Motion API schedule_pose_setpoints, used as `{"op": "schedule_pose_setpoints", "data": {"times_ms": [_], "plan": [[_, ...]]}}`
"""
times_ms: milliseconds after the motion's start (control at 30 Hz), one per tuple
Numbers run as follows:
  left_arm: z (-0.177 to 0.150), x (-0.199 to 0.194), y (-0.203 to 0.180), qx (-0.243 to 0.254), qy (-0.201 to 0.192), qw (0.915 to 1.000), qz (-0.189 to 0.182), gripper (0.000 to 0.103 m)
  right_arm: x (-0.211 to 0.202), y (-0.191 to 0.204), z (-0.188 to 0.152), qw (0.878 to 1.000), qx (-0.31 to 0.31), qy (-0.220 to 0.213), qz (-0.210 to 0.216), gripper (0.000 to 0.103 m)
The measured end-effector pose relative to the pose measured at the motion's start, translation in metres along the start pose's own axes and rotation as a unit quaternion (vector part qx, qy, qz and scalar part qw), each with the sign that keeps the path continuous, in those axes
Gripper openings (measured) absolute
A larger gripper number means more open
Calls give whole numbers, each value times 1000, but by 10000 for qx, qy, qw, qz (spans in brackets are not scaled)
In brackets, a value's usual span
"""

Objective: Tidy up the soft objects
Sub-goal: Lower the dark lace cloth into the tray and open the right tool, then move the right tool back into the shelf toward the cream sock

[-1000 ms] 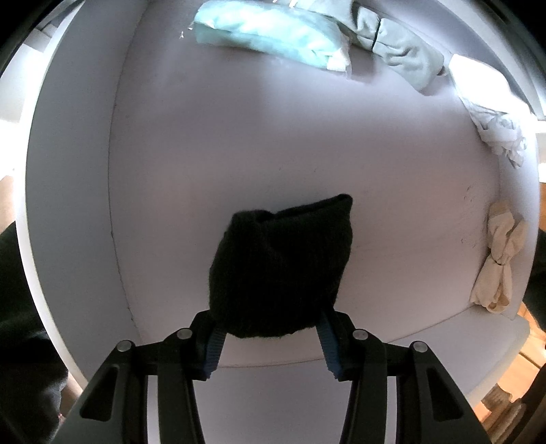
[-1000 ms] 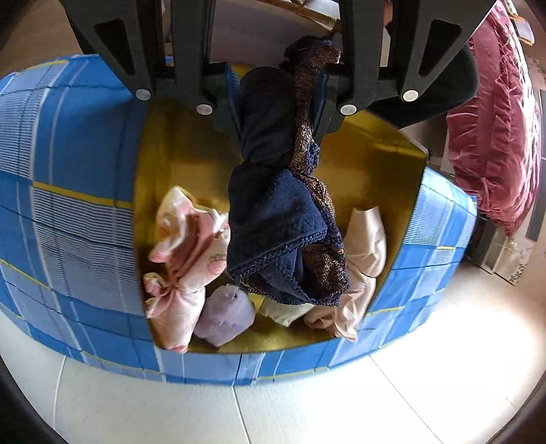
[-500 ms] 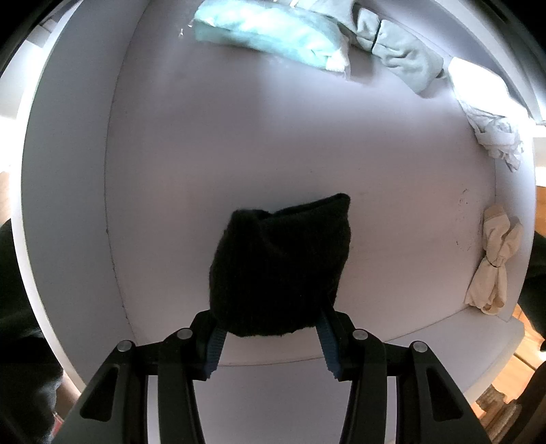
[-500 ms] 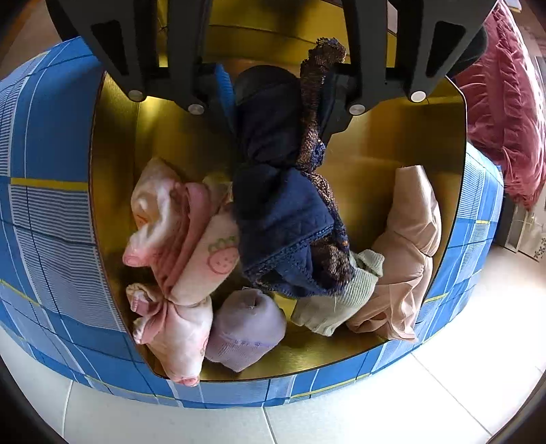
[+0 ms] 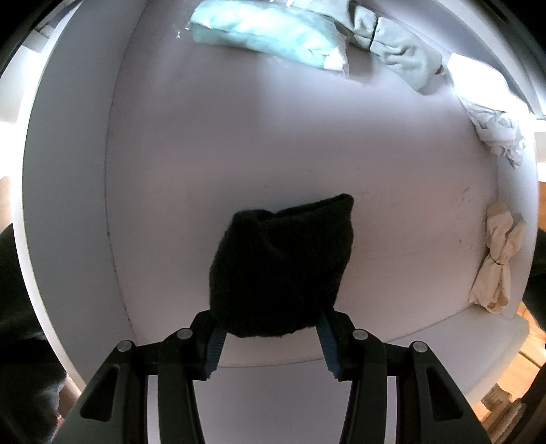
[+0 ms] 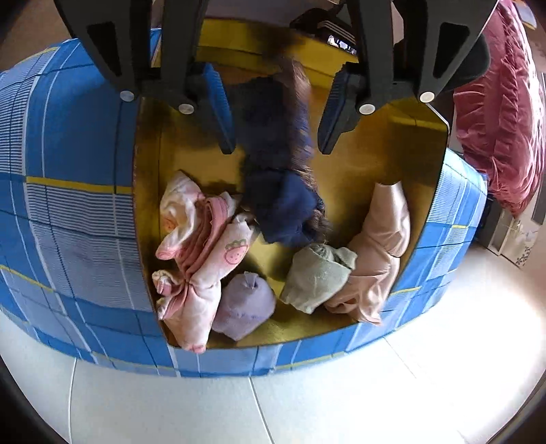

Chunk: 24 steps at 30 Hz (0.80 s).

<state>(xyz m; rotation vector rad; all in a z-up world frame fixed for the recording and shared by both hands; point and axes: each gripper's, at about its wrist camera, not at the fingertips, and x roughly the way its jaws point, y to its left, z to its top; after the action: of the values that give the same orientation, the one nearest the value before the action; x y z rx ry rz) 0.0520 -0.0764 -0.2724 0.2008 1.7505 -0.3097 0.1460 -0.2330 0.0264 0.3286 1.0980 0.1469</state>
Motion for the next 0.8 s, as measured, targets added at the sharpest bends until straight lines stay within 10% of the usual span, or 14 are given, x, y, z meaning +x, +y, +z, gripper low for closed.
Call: {"op": "schedule_pose_setpoints", "data": {"times_ms": [467,800], "plan": [[12,-15,-7,-18,16,10000,9,48,-66,-16,-79,9944,-404,-859,461,51],[12,-17,-10,-127,-12,9999,41,48,-29,-47,-153,9991,-334,-170,209,51]]}}
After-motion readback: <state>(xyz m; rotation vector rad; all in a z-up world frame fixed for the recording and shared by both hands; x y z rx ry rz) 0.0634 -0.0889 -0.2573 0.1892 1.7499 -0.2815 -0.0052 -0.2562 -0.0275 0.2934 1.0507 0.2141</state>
